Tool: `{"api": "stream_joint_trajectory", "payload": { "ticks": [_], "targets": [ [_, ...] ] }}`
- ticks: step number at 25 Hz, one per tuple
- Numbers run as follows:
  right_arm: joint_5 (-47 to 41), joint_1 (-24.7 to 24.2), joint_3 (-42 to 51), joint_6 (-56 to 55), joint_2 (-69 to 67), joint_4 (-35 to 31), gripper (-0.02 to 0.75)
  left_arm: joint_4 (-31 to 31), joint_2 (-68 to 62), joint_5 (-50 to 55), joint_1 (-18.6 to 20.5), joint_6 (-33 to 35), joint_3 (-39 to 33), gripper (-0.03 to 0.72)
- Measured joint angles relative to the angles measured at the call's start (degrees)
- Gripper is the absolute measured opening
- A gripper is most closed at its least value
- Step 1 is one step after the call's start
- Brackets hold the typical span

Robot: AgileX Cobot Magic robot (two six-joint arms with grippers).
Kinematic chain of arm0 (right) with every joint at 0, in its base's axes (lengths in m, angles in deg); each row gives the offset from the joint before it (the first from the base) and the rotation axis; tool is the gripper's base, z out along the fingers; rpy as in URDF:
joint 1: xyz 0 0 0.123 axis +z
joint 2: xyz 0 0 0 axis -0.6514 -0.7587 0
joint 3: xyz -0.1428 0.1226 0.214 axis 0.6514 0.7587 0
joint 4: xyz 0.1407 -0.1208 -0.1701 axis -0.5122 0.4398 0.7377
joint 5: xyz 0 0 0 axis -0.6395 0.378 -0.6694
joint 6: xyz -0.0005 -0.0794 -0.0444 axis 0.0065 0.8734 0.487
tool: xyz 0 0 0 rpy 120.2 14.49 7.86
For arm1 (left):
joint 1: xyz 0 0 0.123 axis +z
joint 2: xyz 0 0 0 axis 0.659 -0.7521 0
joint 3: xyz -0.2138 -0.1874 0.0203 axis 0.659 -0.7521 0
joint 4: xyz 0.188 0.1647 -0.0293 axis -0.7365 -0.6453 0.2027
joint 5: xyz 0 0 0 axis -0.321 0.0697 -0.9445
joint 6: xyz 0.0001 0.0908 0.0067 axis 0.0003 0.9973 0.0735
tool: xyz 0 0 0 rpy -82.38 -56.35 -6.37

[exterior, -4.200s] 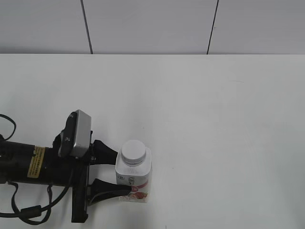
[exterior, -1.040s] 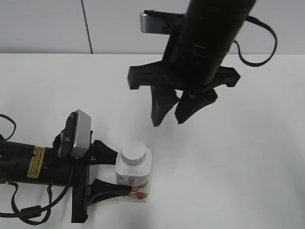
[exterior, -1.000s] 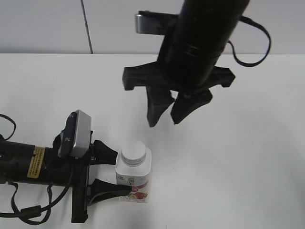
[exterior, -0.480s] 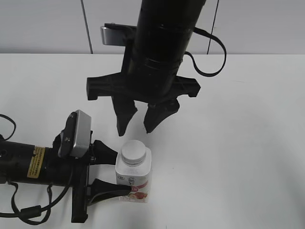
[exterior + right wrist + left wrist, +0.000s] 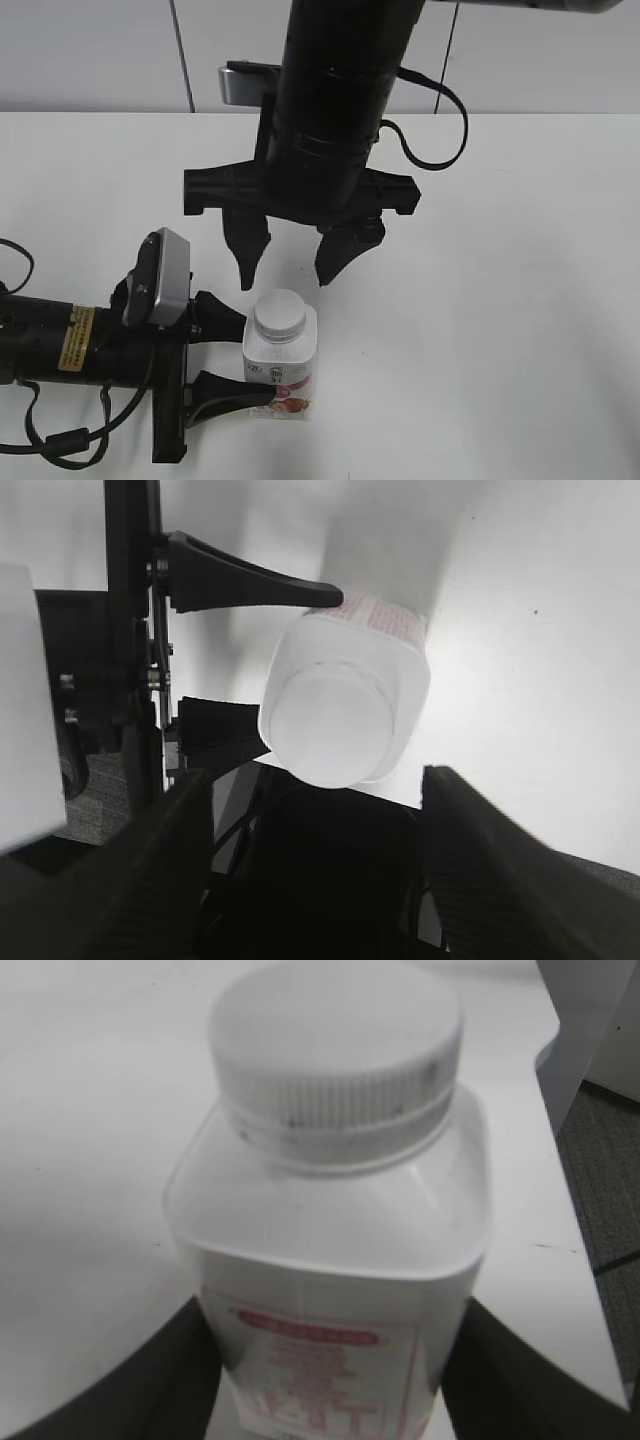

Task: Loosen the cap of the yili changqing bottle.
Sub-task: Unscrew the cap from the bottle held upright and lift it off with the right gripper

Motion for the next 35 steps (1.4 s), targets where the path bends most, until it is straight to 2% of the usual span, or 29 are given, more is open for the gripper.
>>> {"api": "stream_joint_trajectory", "payload": {
  "ticks": [35],
  "targets": [
    [0.00, 0.00, -0.65, -0.72, -5.99, 1.16, 0.511, 0.22, 0.00, 0.05, 0.00, 0.01, 0.00, 0.412]
  ]
}}
